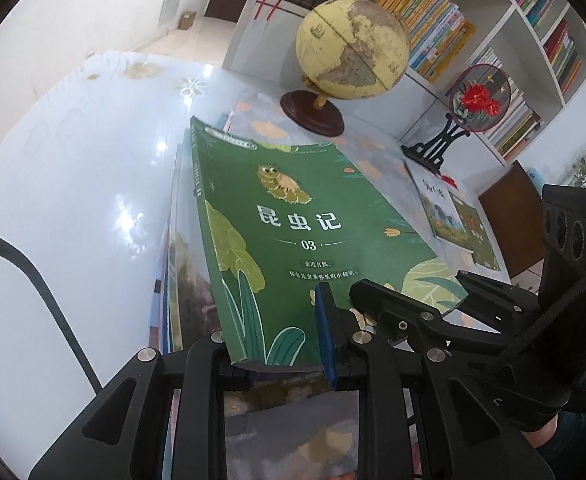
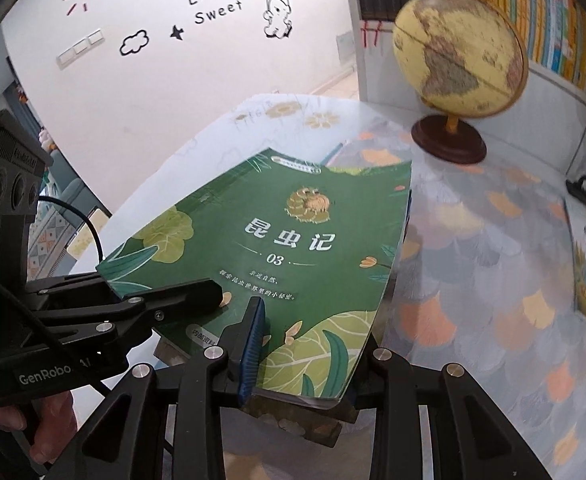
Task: Organize books
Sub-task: 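Lower the caterpillar book onto the stack and open both grippers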
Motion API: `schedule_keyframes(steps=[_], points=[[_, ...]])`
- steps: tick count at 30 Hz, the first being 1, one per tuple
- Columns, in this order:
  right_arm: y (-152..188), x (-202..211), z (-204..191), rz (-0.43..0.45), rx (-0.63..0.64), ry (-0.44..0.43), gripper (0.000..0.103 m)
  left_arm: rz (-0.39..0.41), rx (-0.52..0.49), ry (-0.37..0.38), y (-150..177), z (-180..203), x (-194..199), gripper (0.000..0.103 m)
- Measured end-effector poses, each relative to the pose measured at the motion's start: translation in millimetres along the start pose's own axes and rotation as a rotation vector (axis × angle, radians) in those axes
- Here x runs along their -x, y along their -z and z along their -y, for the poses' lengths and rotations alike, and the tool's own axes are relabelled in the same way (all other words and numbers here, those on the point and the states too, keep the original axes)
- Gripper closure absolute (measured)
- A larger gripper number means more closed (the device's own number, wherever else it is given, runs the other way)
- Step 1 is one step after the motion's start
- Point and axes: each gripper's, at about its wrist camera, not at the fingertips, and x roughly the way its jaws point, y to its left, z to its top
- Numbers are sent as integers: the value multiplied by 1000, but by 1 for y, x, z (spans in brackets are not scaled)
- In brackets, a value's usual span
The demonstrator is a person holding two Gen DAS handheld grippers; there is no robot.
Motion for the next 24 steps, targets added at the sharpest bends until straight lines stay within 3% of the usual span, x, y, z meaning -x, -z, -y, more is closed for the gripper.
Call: schedule_keyframes(steps=[3, 7, 11, 14, 16, 21, 24], points=[[2, -6, 2, -30, -27, -16, 68, -32, 42, -25, 1, -9, -5, 74], [9, -13, 1, -68, -30, -3, 67, -55, 104, -59, 10, -26, -6, 74], [19, -23, 3, -136, -40, -11, 65, -33, 162, -131, 23, -43, 4, 74], [25, -23, 6, -150, -48, -43, 57, -3, 182, -168, 29, -48, 19, 74], [29, -20, 5, -156, -36, -49, 51, 6, 173, -182, 29, -44, 25, 74], [46, -4, 13, -176, -16, -37, 50, 22, 135, -142, 23, -11, 28, 74], [60, 13, 31, -175, -34, -24, 50, 14, 73, -114, 20, 28, 20, 74]])
